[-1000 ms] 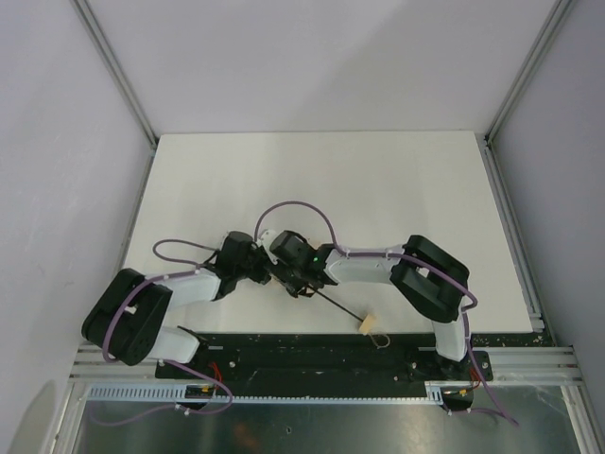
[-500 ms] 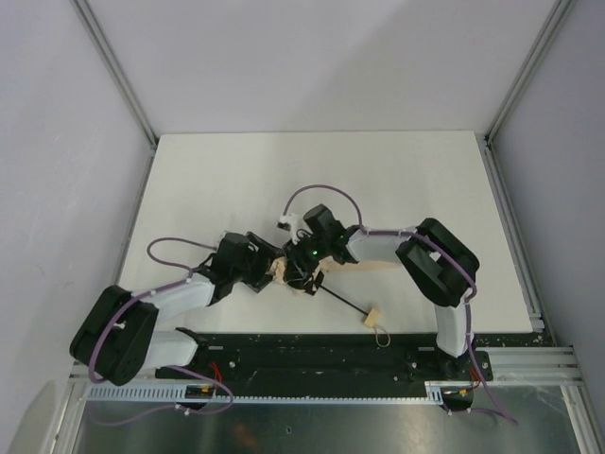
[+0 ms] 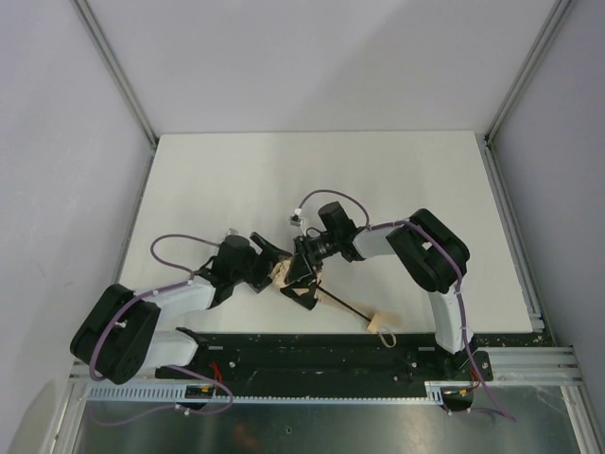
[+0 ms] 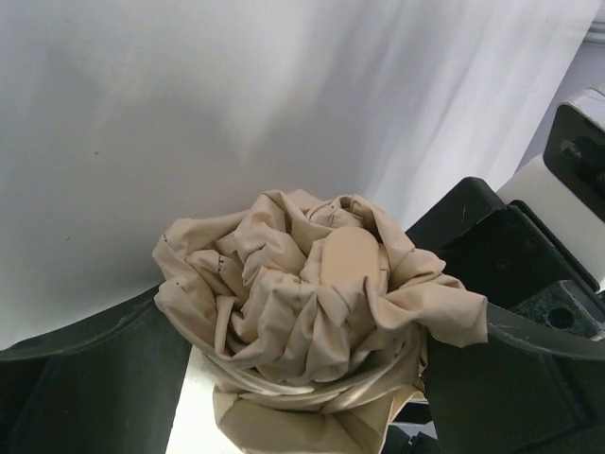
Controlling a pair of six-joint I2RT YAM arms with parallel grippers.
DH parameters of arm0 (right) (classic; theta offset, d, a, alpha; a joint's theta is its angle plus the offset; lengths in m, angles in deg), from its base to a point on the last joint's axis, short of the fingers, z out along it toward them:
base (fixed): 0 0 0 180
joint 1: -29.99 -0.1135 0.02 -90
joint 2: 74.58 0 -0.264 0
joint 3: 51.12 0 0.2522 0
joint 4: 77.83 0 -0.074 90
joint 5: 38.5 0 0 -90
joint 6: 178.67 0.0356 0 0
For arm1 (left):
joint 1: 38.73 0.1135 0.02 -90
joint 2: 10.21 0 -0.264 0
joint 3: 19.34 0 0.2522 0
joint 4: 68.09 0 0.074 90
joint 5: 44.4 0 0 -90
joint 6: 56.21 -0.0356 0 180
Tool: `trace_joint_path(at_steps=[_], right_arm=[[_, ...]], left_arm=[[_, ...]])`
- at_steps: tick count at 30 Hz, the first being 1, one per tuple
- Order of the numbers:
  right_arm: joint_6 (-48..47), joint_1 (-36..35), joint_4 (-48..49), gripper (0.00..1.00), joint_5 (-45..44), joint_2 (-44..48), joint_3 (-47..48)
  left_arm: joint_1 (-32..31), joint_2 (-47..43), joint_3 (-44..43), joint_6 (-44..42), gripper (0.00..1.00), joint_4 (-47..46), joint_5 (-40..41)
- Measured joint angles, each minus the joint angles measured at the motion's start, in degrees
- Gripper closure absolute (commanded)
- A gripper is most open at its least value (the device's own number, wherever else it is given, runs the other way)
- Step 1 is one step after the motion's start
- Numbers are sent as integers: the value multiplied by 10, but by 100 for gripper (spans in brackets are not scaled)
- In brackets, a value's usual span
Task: Put away the umbrella
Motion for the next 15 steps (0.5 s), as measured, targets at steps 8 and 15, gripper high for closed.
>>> trace_joint_path(at_steps=[8,15], right_arm=[[68,5,53,99,20,-20,-9],[21,2,-20,47,-15,0,-5]], left_arm=[[-15,37,0,11,73,-49,6],[-24,38,0,17,100,-68,11]])
